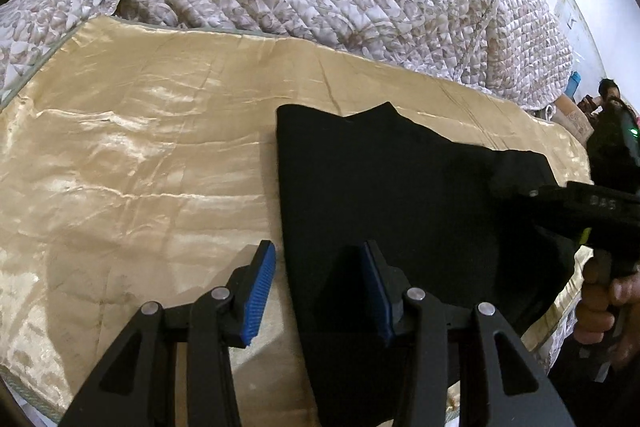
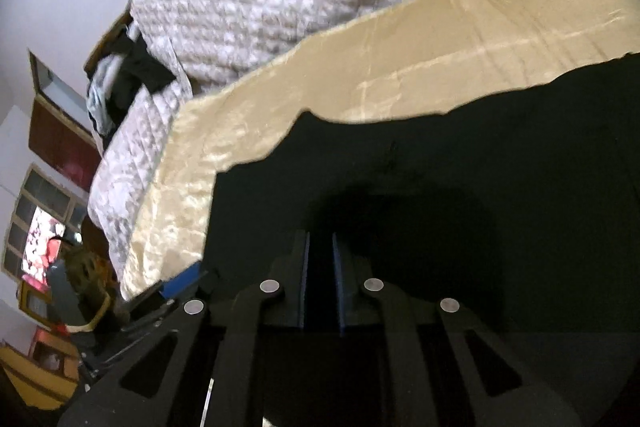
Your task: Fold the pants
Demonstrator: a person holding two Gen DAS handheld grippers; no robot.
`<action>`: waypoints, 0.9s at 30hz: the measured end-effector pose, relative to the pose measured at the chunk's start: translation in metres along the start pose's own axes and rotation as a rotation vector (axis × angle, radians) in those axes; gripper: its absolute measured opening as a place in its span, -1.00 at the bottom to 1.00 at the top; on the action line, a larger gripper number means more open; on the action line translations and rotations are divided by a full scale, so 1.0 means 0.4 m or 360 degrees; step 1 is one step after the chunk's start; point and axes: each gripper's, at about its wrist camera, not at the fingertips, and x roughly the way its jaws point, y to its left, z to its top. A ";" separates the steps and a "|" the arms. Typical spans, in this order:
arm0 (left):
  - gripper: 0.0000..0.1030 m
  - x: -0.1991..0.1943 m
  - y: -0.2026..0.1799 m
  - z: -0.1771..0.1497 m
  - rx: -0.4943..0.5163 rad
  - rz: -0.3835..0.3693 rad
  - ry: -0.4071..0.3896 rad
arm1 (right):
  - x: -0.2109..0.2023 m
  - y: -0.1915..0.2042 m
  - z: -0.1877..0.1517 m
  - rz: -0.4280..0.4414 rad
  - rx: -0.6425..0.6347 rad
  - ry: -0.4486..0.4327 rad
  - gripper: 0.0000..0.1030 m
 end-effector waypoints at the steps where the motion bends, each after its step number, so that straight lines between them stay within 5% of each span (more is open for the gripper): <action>1: -0.09 -0.001 0.002 0.000 -0.0003 0.0002 -0.0002 | -0.013 -0.001 0.000 -0.0003 -0.0002 -0.0026 -0.87; 8: -0.09 -0.014 -0.003 -0.001 0.0015 -0.0005 -0.0028 | -0.020 -0.067 0.003 -0.0155 0.0100 -0.0016 -0.93; 11: -0.09 -0.035 -0.011 0.002 0.0025 -0.0027 -0.0076 | -0.071 -0.036 0.004 -0.0173 -0.0009 -0.0124 -0.88; 13: -0.09 -0.041 -0.025 0.001 0.0048 -0.0061 -0.0097 | -0.092 -0.010 -0.004 -0.0135 -0.0097 -0.0170 -0.62; 16: -0.09 -0.022 -0.052 -0.013 0.0113 -0.0080 -0.0043 | -0.059 0.029 -0.025 -0.0087 -0.0246 -0.0045 -0.59; 19: -0.09 -0.009 -0.078 -0.034 0.0224 -0.0015 -0.0040 | 0.007 0.048 -0.066 -0.0204 -0.0402 0.0195 -0.59; 27: 0.04 -0.006 -0.090 -0.042 0.0275 0.0010 -0.0063 | -0.011 0.108 -0.152 -0.0426 -0.0857 0.0158 -0.59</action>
